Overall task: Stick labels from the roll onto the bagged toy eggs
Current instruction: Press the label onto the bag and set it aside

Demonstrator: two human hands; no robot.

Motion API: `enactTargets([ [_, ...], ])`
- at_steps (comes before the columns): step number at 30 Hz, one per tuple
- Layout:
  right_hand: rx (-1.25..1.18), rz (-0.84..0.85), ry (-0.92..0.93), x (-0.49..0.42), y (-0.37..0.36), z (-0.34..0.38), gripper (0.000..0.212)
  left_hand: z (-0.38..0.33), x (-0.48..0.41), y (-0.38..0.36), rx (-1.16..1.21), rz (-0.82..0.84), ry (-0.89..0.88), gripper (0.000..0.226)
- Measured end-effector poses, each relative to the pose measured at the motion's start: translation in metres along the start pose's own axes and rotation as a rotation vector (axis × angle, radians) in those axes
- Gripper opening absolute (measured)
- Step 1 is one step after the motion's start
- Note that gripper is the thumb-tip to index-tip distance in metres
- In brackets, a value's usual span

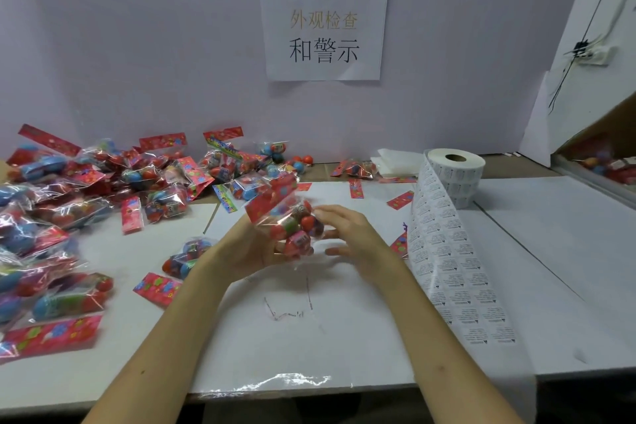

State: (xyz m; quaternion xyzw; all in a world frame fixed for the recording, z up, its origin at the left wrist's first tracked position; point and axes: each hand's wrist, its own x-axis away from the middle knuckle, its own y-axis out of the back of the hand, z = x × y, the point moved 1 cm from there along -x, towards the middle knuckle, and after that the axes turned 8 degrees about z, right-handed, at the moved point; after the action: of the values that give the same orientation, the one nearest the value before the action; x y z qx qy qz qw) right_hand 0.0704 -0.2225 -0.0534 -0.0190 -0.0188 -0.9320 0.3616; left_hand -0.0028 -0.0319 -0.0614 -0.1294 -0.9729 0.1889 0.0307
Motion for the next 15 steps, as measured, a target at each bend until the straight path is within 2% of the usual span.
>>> enactTargets([
  [2, 0.048, -0.012, 0.016, 0.000, -0.002, -0.002, 0.023, -0.001, 0.000, -0.004, 0.017, 0.010, 0.012, 0.055],
  [5, 0.004, -0.101, 0.044, 0.000, 0.003, -0.002, 0.013, -0.003, -0.002, -0.004, 0.075, -0.120, 0.070, 0.089],
  [7, -0.019, -0.144, 0.042, -0.001, 0.007, -0.001, 0.010, -0.005, -0.002, -0.001, 0.025, -0.157, 0.077, 0.092],
  [9, -0.022, -0.152, 0.033, -0.001, 0.007, -0.001, 0.009, -0.004, -0.004, -0.001, -0.132, -0.157, 0.078, 0.081],
  [12, 0.001, -0.143, 0.010, 0.000, 0.003, -0.001, 0.010, 0.001, -0.009, -0.004, -0.381, -0.279, 0.013, 0.054],
  [15, 0.029, -0.133, 0.005, 0.000, 0.000, -0.001, 0.024, 0.005, -0.011, -0.002, -0.384, -0.375, -0.057, 0.032],
])
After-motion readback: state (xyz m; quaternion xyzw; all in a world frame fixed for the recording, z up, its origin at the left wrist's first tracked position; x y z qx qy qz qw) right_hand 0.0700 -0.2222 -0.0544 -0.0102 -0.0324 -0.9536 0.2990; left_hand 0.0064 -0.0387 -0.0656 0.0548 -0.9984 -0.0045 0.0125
